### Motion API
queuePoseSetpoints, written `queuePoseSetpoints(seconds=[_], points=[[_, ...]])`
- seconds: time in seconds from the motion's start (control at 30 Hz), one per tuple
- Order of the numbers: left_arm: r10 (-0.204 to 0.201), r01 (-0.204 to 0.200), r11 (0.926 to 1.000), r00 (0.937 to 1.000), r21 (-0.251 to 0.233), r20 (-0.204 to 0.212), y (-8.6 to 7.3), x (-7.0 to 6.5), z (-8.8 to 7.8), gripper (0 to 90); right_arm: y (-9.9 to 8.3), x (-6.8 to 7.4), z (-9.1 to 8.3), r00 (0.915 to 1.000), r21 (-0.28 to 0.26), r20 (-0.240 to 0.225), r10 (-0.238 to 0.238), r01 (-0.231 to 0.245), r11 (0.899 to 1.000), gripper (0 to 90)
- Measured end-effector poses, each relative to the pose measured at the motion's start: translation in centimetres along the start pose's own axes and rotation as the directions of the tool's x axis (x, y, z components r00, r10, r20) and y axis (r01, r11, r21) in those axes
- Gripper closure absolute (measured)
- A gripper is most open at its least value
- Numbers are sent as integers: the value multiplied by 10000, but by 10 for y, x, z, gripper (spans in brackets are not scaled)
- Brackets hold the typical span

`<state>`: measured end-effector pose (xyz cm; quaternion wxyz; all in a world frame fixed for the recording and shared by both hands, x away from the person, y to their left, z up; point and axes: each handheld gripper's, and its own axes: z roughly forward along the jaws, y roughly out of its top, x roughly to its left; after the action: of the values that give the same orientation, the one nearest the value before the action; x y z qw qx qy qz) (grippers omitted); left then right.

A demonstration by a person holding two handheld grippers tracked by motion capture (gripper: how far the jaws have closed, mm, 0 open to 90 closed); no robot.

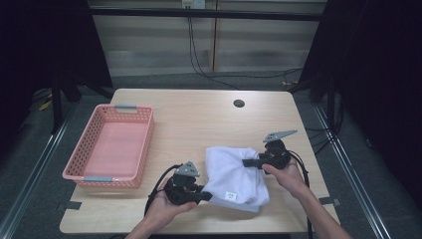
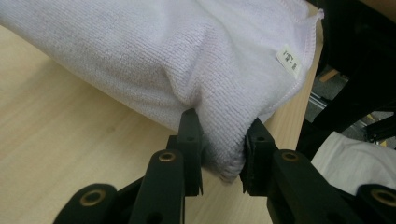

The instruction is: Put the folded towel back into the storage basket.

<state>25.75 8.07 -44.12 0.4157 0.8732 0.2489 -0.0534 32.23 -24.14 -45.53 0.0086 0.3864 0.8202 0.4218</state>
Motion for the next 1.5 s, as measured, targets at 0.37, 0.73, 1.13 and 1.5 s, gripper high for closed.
queuePoseSetpoints(seconds=[0.37, 0.73, 1.13, 1.5], points=[[177, -183, 9976, 9998, -670, -105, 15, 5, -17, 735, 27, 0, -14, 9996, -574, -70, -271, 267, 9980, 701], [43, -87, 9917, 9994, -1284, -341, 21, 15, -38, 736, 57, 2, -14, 9988, -806, -146, -474, 461, 9957, 700], [-339, 183, 9807, 9965, -1946, -770, 13, 31, -81, 737, 98, 17, 11, 9947, -839, -518, -884, 838, 9929, 700], [-881, 525, 9613, 9887, -2704, -1212, -5, 46, -121, 737, 133, 35, 40, 9865, -1034, -1069, -1238, 1128, 9882, 701]])
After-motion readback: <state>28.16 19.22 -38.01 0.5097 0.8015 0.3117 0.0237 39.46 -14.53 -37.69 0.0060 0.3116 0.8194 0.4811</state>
